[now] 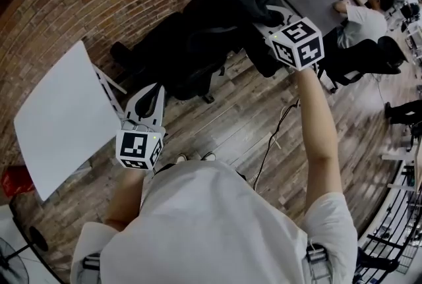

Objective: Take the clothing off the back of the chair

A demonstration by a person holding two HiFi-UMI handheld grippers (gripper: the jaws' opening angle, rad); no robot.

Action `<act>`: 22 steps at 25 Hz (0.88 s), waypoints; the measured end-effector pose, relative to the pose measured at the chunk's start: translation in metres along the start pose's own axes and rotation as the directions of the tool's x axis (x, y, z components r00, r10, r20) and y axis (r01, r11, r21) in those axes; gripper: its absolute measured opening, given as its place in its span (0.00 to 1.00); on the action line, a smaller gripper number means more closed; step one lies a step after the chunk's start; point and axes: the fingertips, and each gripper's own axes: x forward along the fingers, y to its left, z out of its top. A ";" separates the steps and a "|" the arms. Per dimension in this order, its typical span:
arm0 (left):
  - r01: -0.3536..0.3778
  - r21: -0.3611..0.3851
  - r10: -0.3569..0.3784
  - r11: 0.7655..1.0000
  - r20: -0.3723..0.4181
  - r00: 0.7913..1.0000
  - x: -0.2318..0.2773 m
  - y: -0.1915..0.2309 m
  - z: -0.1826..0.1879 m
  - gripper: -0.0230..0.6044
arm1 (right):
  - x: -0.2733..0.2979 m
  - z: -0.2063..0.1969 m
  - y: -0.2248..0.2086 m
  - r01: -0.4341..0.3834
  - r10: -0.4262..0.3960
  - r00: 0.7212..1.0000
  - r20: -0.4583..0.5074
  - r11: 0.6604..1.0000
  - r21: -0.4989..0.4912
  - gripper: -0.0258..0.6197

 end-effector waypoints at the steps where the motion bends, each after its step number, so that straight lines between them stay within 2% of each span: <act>1: 0.004 0.002 -0.004 1.000 0.002 1.000 0.000 -0.002 0.001 0.08 | -0.001 0.000 0.000 0.020 -0.020 1.000 0.006 1.000 -0.001 0.15; 5: 0.007 0.005 -0.007 1.000 0.008 1.000 -0.003 -0.005 0.002 0.08 | -0.003 0.001 -0.002 0.050 -0.051 0.997 0.060 0.998 0.024 0.15; 10: 0.007 0.010 -0.007 1.000 0.011 1.000 -0.012 -0.007 0.002 0.08 | -0.012 0.008 -0.007 0.080 -0.094 0.986 0.137 0.991 0.104 0.14; 15: 0.002 0.011 -0.002 1.000 0.014 1.000 -0.018 -0.008 0.004 0.08 | -0.025 0.024 -0.013 0.108 -0.139 0.967 0.212 0.982 0.152 0.14; 19: 0.004 0.011 -0.004 1.000 0.019 1.000 -0.025 -0.009 0.003 0.08 | -0.040 0.038 -0.016 0.086 -0.149 0.949 0.278 0.970 0.227 0.14; 22: 0.005 0.009 -0.005 1.000 0.024 1.000 -0.028 -0.008 0.003 0.08 | -0.051 0.053 -0.017 0.091 -0.168 0.932 0.320 0.966 0.241 0.14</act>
